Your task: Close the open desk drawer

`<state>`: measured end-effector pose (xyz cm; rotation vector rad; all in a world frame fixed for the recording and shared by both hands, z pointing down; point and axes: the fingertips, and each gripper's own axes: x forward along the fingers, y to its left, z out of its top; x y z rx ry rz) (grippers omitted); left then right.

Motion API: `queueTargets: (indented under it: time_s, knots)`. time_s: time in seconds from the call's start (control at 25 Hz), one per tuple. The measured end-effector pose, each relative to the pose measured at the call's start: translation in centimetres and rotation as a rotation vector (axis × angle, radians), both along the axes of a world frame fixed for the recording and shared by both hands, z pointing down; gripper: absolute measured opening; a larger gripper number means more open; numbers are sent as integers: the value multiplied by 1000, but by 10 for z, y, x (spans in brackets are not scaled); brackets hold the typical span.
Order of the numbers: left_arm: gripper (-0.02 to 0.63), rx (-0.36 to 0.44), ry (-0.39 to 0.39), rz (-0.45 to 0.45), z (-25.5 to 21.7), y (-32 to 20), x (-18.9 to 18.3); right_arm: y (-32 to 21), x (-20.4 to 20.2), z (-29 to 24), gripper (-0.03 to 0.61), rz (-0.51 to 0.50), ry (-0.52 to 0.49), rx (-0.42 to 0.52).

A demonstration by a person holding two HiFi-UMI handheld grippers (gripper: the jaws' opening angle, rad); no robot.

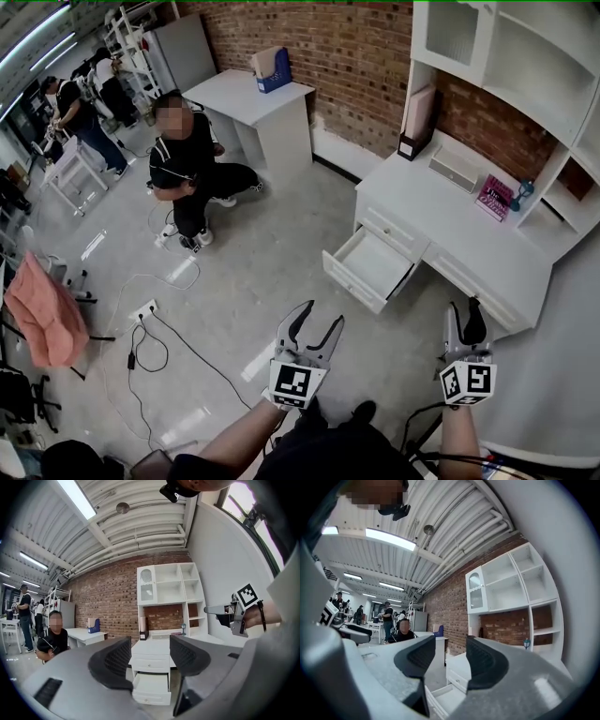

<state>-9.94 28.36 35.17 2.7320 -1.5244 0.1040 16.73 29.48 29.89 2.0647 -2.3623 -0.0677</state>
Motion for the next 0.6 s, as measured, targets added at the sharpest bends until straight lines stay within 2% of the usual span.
queueTargets:
  time_s: [0.6]
  knots:
    - [253,-32,20,-8,28,-27,-66,-30,-56,16,204,32,8,-37]
